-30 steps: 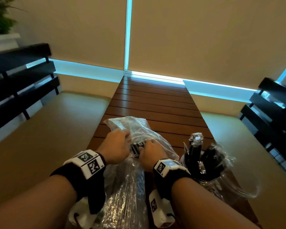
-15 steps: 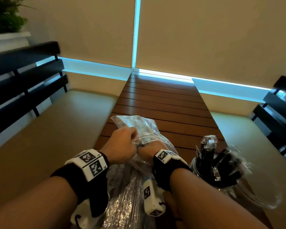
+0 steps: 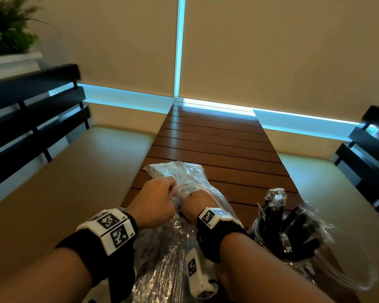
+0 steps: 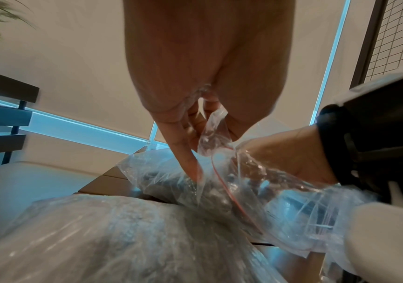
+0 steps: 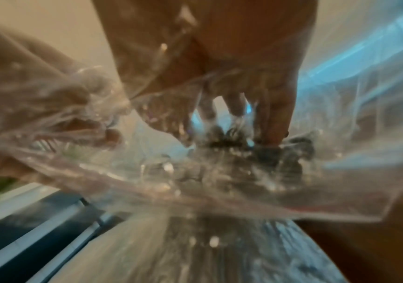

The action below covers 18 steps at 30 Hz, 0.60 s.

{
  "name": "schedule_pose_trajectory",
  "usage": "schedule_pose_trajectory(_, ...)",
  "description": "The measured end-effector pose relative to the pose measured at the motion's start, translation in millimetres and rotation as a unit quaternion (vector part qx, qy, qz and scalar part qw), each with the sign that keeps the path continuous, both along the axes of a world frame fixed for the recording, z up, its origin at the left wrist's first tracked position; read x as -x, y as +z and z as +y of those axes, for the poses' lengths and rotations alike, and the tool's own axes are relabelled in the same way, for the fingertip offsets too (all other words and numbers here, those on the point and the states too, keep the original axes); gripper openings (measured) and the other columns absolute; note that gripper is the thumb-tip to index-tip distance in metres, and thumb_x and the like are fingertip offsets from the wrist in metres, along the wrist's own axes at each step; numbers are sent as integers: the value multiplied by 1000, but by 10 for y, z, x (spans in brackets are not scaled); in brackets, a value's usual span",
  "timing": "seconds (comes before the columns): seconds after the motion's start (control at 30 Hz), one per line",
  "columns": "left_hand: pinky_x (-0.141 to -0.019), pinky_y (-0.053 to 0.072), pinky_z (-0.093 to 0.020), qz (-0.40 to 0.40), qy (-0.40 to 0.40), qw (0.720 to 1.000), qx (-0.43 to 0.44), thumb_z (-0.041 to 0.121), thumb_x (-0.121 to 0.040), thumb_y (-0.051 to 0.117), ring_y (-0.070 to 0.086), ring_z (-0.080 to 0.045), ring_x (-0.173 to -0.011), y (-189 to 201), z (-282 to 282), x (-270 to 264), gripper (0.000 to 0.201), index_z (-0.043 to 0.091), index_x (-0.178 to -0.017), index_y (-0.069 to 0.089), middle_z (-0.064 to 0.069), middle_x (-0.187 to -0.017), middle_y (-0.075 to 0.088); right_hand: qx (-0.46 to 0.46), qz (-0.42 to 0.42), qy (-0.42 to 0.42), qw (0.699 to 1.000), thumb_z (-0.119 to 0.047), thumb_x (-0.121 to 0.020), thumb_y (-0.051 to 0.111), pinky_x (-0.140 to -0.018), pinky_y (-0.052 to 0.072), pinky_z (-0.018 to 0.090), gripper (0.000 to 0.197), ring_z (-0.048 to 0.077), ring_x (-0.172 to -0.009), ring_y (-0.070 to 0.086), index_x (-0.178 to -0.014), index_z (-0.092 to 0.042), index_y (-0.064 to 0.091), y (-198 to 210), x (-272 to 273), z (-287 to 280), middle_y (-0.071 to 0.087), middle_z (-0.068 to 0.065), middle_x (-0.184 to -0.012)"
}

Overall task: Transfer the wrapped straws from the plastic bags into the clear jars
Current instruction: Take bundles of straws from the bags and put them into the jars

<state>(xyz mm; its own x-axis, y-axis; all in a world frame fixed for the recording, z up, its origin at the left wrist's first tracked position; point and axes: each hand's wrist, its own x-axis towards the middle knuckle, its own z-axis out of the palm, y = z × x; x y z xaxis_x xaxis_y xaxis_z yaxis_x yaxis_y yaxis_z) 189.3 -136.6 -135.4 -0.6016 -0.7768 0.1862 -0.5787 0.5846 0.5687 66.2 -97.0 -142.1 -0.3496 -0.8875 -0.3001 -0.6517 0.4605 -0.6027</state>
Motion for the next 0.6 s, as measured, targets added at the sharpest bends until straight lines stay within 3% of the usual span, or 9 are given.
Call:
schedule_pose_trajectory(0.03,-51,29,-15,0,0,1000,0,7,-88,58,42,-7,-63,1,4,-1,27,21,-69,44,6,-75,48,-12,1,-8,1000,-11,-101,45,-86,47,30,23,23,-106,61,-114,-7,64,-16,3,-5,65,12,-112)
schedule_pose_trajectory(0.1,-53,29,-14,0,-1,1000,-3,8,-90,58,43,-6,-65,-14,-6,3,28,23,-70,44,7,-76,48,7,9,-13,1000,-15,-91,56,-66,53,30,15,15,-74,62,-81,-22,64,-87,26,-34,64,1,-78)
schedule_pose_trajectory(0.13,-54,30,-14,1,-1,1000,-7,9,-90,58,45,-5,-66,-22,-12,11,25,22,-72,46,6,-78,50,21,-3,-14,1000,-17,-83,60,-57,51,28,12,14,-66,61,-74,-24,62,-78,38,-18,63,-2,-70)
schedule_pose_trajectory(0.23,-56,37,-16,3,-3,1000,-18,9,-89,59,53,-7,-74,-33,-35,28,10,14,-82,55,0,-89,58,-12,27,38,999,-24,-72,61,-71,59,37,10,20,-80,67,-81,-28,62,-54,21,-59,66,-3,-79)
schedule_pose_trajectory(0.37,-55,33,-17,2,-3,1000,-23,9,-87,58,50,-8,-71,-26,-32,43,4,12,-85,56,0,-87,56,-56,77,38,995,-23,-73,62,-84,54,36,12,19,-89,61,-73,-29,51,-111,48,-134,54,-10,-75)
schedule_pose_trajectory(0.43,-55,34,-17,5,-3,1000,-28,8,-87,58,50,-8,-72,-21,-26,45,6,13,-85,55,-1,-88,56,-64,123,70,988,-28,-83,60,-91,49,34,12,18,-99,56,-93,-34,56,-107,41,-115,58,-8,-92)
schedule_pose_trajectory(0.47,-56,35,-17,3,-3,1000,-31,8,-87,58,51,-9,-73,-21,-24,41,9,15,-84,53,-1,-90,56,-61,130,81,986,-30,-87,58,-93,46,32,23,18,-106,55,-110,-34,59,-126,44,-118,61,-6,-108)
schedule_pose_trajectory(0.53,-57,36,-17,0,4,999,-32,7,-86,59,51,-11,-73,-28,-22,38,18,19,-78,49,-3,-92,56,-55,142,86,985,-29,-94,52,-99,39,30,42,19,-123,50,-136,-27,51,-134,42,-112,55,-1,-132)
schedule_pose_trajectory(0.6,-57,39,-18,1,16,999,-33,7,-86,58,51,-12,-72,-36,-19,40,25,22,-72,44,-4,-90,57,-70,165,86,980,-23,-99,48,-107,33,32,49,23,-136,41,-147,-17,40,-87,32,-81,45,5,-147)
